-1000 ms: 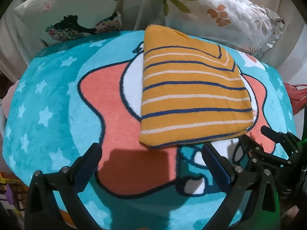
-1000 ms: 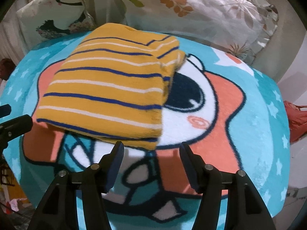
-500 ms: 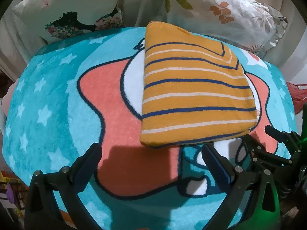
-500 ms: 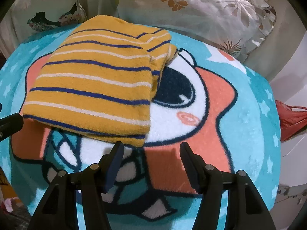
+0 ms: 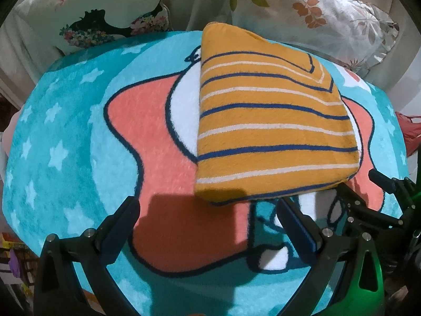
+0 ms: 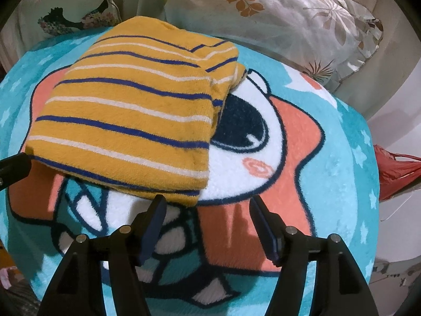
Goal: Fold small clothes
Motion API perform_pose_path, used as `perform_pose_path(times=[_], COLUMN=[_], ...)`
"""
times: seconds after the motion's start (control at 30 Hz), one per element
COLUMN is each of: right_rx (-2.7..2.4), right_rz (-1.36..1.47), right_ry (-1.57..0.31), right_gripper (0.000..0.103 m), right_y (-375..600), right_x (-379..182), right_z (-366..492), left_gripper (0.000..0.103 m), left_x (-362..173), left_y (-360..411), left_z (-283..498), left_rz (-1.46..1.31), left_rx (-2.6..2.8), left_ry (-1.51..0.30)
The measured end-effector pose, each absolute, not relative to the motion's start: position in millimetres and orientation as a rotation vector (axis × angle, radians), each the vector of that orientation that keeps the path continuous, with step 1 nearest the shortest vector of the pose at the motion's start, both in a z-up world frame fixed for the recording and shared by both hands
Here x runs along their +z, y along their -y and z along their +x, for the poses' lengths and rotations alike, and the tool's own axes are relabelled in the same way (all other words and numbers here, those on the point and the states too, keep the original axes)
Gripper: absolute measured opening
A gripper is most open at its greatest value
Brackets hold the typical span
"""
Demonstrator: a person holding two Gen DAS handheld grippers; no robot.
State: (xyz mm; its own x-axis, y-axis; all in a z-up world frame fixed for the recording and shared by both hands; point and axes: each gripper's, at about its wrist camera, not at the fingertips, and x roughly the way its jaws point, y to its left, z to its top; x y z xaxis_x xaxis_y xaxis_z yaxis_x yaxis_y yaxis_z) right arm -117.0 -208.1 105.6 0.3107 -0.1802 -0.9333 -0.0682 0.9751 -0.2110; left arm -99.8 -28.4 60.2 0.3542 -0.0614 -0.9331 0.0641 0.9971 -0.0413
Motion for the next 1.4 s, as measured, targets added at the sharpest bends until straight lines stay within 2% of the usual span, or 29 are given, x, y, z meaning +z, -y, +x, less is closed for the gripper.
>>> perform_pose_path(times=[0.87,1.17,1.4], right_rx=[-0.054,-0.052,-0.05], right_rz=[-0.238,-0.232,-0.226], right_ry=[-1.24,-1.222,-1.202], right_gripper=[0.071,0.071,0.071], right_y=[193,190,190], right_x=[109,114,120], right_z=[-120,-123,-126], left_gripper=[0.103,0.103,0.103], left_x=[60,79,105], left_y=[5,2,-3], left_z=[-111,-119,-130], left_rz=[-0.041,-0.036,-0.041], left_rx=[-0.027,-0.015,0.008], left_ry=[-1.186,-1.097,-0.96])
